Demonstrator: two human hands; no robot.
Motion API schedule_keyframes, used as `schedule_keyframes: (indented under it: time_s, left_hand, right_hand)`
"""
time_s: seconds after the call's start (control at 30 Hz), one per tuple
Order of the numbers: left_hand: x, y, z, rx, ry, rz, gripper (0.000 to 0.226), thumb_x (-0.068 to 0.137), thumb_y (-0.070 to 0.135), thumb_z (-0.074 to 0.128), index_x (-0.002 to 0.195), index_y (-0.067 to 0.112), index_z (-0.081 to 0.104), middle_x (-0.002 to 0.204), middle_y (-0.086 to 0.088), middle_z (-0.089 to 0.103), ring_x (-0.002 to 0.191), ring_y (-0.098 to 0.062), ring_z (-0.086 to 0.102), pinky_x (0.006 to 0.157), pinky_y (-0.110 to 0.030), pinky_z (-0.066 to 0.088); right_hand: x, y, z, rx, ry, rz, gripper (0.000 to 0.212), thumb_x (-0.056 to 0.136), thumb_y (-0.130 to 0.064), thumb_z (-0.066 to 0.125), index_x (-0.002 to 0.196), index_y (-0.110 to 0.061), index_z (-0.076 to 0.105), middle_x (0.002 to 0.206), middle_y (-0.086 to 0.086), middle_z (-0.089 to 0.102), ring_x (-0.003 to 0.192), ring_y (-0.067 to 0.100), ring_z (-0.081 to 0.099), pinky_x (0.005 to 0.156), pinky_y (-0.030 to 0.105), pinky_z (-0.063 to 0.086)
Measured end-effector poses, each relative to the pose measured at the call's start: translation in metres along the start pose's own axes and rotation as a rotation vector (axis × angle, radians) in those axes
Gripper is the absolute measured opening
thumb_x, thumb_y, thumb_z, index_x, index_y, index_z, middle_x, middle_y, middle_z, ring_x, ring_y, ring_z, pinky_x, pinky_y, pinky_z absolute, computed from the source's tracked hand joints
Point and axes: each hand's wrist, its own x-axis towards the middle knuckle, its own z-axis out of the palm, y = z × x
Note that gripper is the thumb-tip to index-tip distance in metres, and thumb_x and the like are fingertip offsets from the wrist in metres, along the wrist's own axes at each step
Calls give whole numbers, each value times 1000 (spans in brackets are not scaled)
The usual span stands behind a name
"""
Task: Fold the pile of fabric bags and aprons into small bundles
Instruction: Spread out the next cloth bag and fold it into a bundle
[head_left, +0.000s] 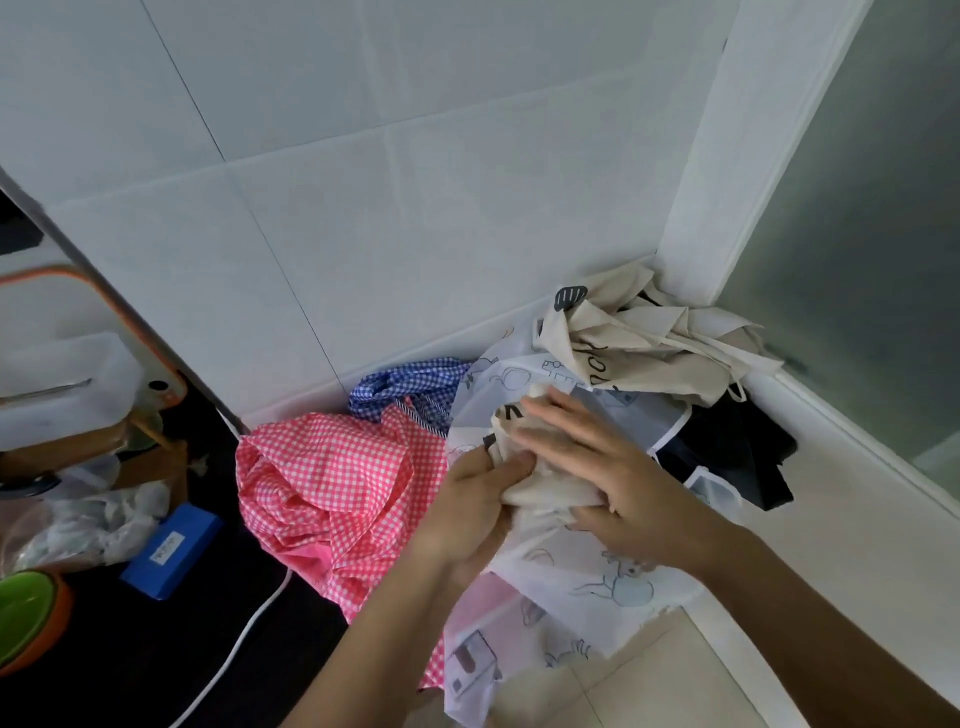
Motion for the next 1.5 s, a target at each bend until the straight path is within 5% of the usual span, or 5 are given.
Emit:
schedule_keyframes:
  time_s: [0.5, 0.67, 0.9, 1.17, 1.5]
  left_hand:
    - [28, 67, -68, -223, -215, -437, 51, 61, -2, 73, 111, -9, 65, 111, -24, 59, 101, -30, 61, 96, -41, 48]
    - [32, 61, -57, -395, -74, -327, 23, 50, -6, 78, 72, -10, 71, 72, -21, 68, 60, -26, 69, 53, -30, 58]
    - [45, 54, -36, -500, 37, -38, 32, 80, 9, 44, 84, 3, 75, 94, -15, 70, 86, -24, 69, 72, -30, 58]
    - [53, 78, -33, -561, -140, -106, 32, 56, 5, 88, 83, 0, 72, 89, -18, 70, 81, -25, 71, 69, -32, 59]
    - [74, 92, -25, -208, -144, -342, 56, 93, 46, 43, 115, 0, 67, 106, -19, 65, 95, -28, 66, 85, -35, 54]
  right_hand:
    - [70, -17, 23, -263, 390, -217, 30, 80, -41, 69, 87, -12, 75, 90, -4, 69, 94, 12, 56, 97, 25, 41]
    - [84, -28, 34, -5, 485, -26, 26, 78, -23, 72, 99, -26, 58, 100, -11, 60, 99, -4, 55, 86, 12, 44]
    - [105, -39, 37, 251, 705, 159, 13, 90, -25, 56, 102, -26, 61, 99, -12, 65, 93, 3, 62, 78, 17, 48]
    - [99, -18, 14, 335, 472, -22, 14, 87, -13, 61, 90, -2, 69, 91, 1, 68, 94, 15, 64, 112, 38, 30]
    - [82, 6, -1, 184, 332, -88, 15, 87, -15, 64, 98, -8, 72, 115, 0, 66, 120, 16, 55, 110, 35, 32]
